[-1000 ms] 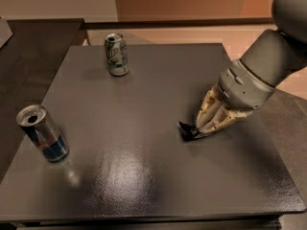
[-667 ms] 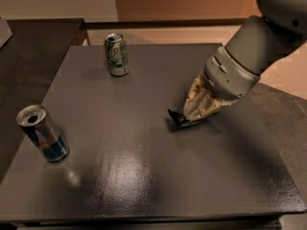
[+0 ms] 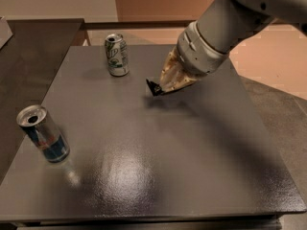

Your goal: Move rxbar chocolate near 7up can

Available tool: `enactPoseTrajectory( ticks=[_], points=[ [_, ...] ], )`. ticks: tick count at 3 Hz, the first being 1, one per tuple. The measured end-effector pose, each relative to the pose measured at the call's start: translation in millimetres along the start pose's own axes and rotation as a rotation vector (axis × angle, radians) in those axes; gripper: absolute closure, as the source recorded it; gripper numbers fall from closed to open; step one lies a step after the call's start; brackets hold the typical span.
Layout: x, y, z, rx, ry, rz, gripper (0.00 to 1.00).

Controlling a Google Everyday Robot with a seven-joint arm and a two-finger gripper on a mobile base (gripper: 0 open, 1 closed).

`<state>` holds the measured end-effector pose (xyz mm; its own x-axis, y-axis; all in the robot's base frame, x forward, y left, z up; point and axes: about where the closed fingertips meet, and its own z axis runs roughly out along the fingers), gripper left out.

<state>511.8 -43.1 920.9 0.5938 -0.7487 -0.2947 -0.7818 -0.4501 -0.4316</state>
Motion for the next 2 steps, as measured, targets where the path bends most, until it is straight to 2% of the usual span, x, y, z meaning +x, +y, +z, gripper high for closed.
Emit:
enactPoseTrajectory(
  ticks=[1,2],
  points=[
    [10.2,-44.2,5.4,0.079,0.015,-0.036,1.0],
    [20.9,-80.8,21.9,0.11,-0.002,-0.076,1.0]
  ],
)
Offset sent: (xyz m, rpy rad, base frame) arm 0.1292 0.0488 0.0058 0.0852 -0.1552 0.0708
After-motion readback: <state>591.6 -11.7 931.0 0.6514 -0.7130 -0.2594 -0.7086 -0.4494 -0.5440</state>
